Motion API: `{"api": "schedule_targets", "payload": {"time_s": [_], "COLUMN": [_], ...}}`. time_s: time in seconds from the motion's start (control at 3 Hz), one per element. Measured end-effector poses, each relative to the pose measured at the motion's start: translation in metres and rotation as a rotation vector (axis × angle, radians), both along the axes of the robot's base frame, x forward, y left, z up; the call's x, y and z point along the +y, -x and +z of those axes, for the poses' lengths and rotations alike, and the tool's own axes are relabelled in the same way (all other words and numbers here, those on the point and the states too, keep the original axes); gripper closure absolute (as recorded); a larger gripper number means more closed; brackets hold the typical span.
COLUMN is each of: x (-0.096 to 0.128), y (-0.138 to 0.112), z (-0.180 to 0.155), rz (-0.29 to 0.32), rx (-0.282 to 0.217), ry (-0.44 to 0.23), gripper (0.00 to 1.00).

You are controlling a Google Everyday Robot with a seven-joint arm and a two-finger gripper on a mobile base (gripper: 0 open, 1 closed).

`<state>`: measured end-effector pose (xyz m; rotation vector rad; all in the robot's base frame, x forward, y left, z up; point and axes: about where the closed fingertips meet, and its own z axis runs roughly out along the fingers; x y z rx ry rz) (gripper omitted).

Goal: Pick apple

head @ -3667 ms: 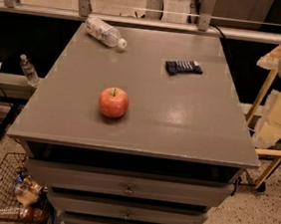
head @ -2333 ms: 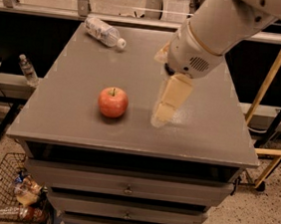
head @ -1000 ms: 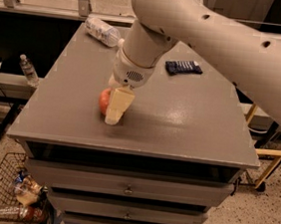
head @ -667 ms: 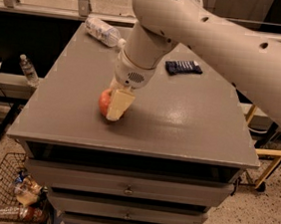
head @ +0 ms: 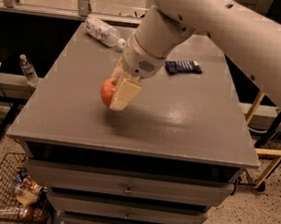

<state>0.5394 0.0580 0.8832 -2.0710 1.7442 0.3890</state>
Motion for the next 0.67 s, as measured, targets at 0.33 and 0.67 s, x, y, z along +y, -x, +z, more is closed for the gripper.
{"api": "schedule_targets", "payload": {"time_s": [0.33, 0.67], "x": [-0.006, -0.012], "y": [0.005, 0.012], "z": [0.034, 0.049], "rz": [0.059, 0.102], "rx": [-0.021, -0.016], "ry": [-0.042, -0.062], "gripper": [1.00, 1.00]}}
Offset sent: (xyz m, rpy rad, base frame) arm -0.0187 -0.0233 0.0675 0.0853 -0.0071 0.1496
